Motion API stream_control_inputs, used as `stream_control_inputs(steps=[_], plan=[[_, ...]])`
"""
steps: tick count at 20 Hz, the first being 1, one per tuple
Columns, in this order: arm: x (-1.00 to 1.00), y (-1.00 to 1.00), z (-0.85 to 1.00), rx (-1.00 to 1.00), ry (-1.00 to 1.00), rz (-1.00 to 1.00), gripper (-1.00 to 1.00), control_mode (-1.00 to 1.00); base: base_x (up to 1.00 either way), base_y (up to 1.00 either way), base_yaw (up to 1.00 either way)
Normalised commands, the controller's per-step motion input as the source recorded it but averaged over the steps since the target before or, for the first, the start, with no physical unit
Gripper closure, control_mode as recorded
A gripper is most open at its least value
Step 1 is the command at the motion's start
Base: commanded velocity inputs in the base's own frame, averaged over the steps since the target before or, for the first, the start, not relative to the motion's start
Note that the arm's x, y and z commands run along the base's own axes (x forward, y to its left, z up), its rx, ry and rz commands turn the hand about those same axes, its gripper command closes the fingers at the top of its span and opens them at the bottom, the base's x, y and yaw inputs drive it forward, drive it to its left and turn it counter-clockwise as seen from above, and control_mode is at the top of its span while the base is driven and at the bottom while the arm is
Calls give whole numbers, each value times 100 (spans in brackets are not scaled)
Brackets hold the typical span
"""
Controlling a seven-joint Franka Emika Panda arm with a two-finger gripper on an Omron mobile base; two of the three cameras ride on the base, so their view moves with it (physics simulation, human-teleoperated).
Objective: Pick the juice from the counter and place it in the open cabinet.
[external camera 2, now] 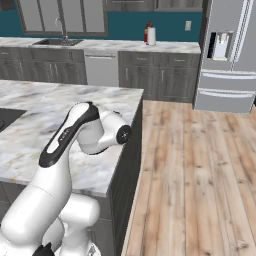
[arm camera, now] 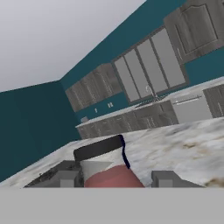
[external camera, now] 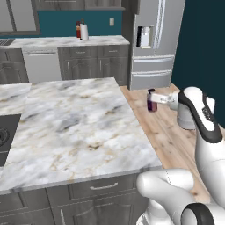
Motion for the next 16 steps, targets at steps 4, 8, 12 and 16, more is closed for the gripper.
stream_control_inputs(steps=[4, 8, 12, 16], plan=[[-7, -28, 28, 6, 0, -7, 100, -100, 0, 0, 0], [0, -28, 11, 5, 0, -4, 100, -100, 0, 0, 0], [-7, -18, 0, 1, 0, 0, 100, 100, -8, -4, 0], [0, 0, 0, 0, 0, 0, 100, 100, -59, -16, 3]])
